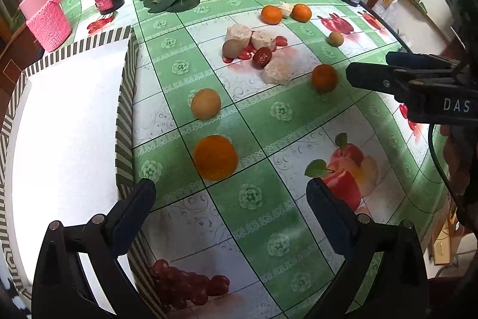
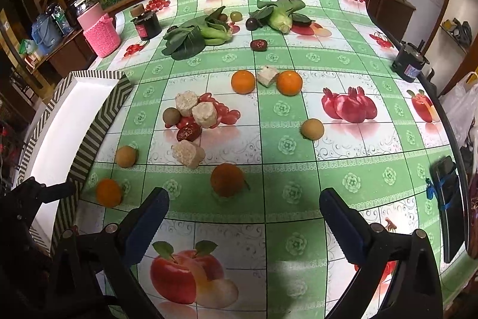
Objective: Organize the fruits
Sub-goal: 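Move both grippers over the table toward the two oranges, then close the left gripper on one orange while the right gripper grasps another orange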
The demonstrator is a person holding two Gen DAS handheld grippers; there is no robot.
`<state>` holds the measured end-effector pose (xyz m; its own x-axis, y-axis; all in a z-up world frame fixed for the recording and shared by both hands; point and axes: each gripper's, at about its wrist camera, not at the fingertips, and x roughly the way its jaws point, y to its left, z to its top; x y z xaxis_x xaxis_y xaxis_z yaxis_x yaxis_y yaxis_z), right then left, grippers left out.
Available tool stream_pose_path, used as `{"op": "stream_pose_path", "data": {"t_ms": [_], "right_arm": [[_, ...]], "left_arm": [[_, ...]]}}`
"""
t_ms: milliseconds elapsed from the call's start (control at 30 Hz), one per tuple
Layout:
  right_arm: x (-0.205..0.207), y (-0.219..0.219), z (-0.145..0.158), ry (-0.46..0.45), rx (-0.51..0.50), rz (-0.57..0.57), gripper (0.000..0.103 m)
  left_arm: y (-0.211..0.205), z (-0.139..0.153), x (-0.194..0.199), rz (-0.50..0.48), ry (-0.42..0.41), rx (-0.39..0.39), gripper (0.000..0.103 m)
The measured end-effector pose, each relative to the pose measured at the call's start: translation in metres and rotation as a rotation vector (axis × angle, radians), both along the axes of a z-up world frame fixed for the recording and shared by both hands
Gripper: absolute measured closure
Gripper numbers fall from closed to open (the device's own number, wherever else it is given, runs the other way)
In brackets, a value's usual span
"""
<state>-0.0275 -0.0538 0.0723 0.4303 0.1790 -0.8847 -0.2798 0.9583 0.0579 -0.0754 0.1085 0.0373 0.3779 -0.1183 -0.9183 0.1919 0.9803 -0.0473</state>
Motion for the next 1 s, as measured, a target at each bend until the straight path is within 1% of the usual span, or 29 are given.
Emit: {"op": "stream_pose_path", "data": {"t_ms": [67, 200, 333, 467, 667, 700, 733, 767, 800, 833, 867, 900, 933, 1000], "right_arm": [[0.001, -0.002, -0.001, 0.003, 0.007, -0.001, 0.004], [0.006, -0.007, -0.007, 0.029, 0.040, -0.011, 0.010], [0.013, -0.009, -0.016, 0.061, 0.068, -0.020, 0.023], [0.018, -0.006, -0.024, 0.075, 0.070, -0.018, 0.025], [0.026, 0.000, -0.036, 0.097, 0.059, -0.006, 0.033], [0.028, 0.000, -0.039, 0.104, 0.063, -0.007, 0.036], [0.030, 0.000, -0.042, 0.111, 0.068, -0.007, 0.042], [0.031, 0.001, -0.045, 0.118, 0.073, -0.004, 0.045], [0.031, 0.001, -0.047, 0.115, 0.070, -0.003, 0.049], [0.030, 0.002, -0.046, 0.100, 0.064, -0.001, 0.054], [0.030, 0.002, -0.047, 0.096, 0.051, 0.003, 0.057], [0.029, 0.003, -0.047, 0.087, 0.039, 0.006, 0.064], [0.029, 0.003, -0.047, 0.089, 0.028, 0.010, 0.070], [0.028, 0.001, -0.045, 0.095, 0.017, 0.010, 0.071]], "left_arm": [[0.001, -0.001, 0.000, 0.005, 0.004, 0.002, 0.001], [0.003, -0.004, 0.002, 0.016, 0.018, -0.007, 0.001], [0.002, -0.006, 0.005, 0.011, 0.029, -0.017, 0.001], [0.002, -0.007, 0.008, 0.004, 0.025, -0.017, 0.001], [0.005, -0.010, 0.018, 0.002, 0.020, -0.012, 0.002], [0.004, -0.011, 0.020, 0.002, 0.020, -0.010, 0.002], [0.004, -0.012, 0.022, 0.001, 0.020, -0.009, 0.002], [0.004, -0.013, 0.023, 0.000, 0.020, -0.010, 0.004], [0.004, -0.014, 0.025, -0.002, 0.020, -0.010, 0.010], [0.003, -0.016, 0.026, -0.005, 0.024, -0.008, 0.013], [0.003, -0.019, 0.028, -0.006, 0.031, -0.007, 0.022], [0.004, -0.022, 0.030, -0.005, 0.041, -0.011, 0.037], [0.004, -0.023, 0.030, 0.000, 0.041, -0.010, 0.039], [0.002, -0.021, 0.030, -0.012, 0.018, 0.002, 0.058]]}}
